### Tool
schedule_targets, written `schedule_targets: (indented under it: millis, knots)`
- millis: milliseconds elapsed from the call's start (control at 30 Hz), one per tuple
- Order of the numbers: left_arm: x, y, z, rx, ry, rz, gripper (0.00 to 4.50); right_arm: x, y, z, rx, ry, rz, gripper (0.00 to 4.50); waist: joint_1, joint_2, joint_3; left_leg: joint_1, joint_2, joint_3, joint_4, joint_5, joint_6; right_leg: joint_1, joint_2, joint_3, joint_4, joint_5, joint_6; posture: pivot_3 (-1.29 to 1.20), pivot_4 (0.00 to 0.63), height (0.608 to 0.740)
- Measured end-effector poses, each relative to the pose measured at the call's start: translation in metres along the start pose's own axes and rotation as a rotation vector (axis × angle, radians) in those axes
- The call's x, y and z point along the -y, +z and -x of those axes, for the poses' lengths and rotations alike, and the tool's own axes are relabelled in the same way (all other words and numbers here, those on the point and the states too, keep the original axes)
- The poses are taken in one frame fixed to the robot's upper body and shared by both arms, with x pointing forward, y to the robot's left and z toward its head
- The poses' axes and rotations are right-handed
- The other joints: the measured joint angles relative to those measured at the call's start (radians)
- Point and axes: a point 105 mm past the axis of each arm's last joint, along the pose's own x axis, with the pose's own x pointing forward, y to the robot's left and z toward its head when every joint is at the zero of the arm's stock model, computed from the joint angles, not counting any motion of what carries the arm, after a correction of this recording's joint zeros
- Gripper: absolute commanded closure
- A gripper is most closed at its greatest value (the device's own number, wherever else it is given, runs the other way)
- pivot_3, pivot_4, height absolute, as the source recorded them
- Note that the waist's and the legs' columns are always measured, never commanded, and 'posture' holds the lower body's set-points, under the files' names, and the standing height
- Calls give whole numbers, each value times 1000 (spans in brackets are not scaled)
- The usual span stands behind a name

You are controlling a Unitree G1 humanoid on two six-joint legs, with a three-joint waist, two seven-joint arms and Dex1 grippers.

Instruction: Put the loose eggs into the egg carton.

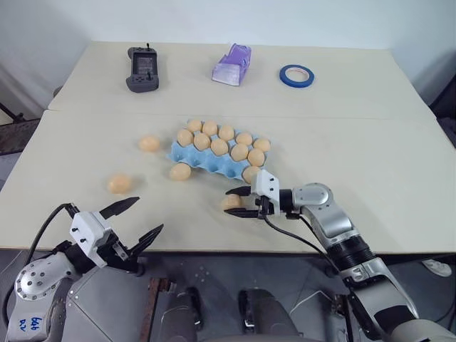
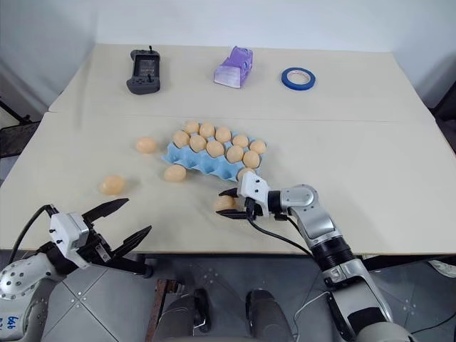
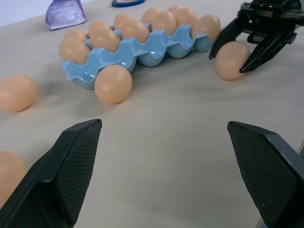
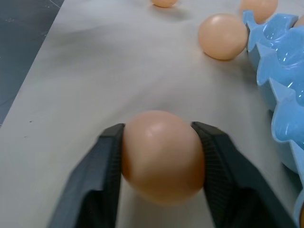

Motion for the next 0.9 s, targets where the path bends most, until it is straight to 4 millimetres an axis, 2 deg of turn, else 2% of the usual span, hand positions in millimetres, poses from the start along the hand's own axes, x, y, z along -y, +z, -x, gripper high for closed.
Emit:
schedule_targets:
  millis: [133,267,433,567,633,833,867,900]
  knots:
    - [-1,1,-3,6,-4,0,0,-2,3,0,16,13,-2,3059,0,0,0,0,0,0,0,0,0,0,0,0,0,0,0,0,150,740]
    - [-2,4,-7,17,-7,-3,0,1,29,6,128,10,-29,3059,2,0,0,0,0,0,0,0,0,0,0,0,1,0,0,0,150,740]
    - [-2,7,-15,32,-18,4,0,30,53,15,174,-89,-4,3059,1,0,0,0,0,0,1,0,0,0,0,0,1,0,0,0,150,740]
    - [2,9,-24,48,-39,16,0,57,39,13,106,-200,-18,3059,0,0,0,0,0,0,1,0,0,0,0,0,1,0,0,0,150,740]
    - [4,9,-27,56,-50,23,0,63,35,8,97,-235,-28,2364,-2,0,0,0,0,0,1,0,0,0,1,0,1,0,0,0,150,740]
    - [4,9,-27,54,-40,25,0,63,31,3,94,-238,-31,342,-3,0,0,0,1,0,1,2,3,0,2,1,1,0,1,0,150,740]
    - [5,9,-26,52,-38,27,0,63,31,3,94,-238,-31,42,-3,0,0,0,1,0,1,2,2,0,2,1,1,0,1,0,150,740]
    - [6,9,-26,50,-36,28,0,63,31,4,95,-236,-28,42,-3,0,0,0,1,0,1,1,1,0,2,1,2,0,1,0,150,740]
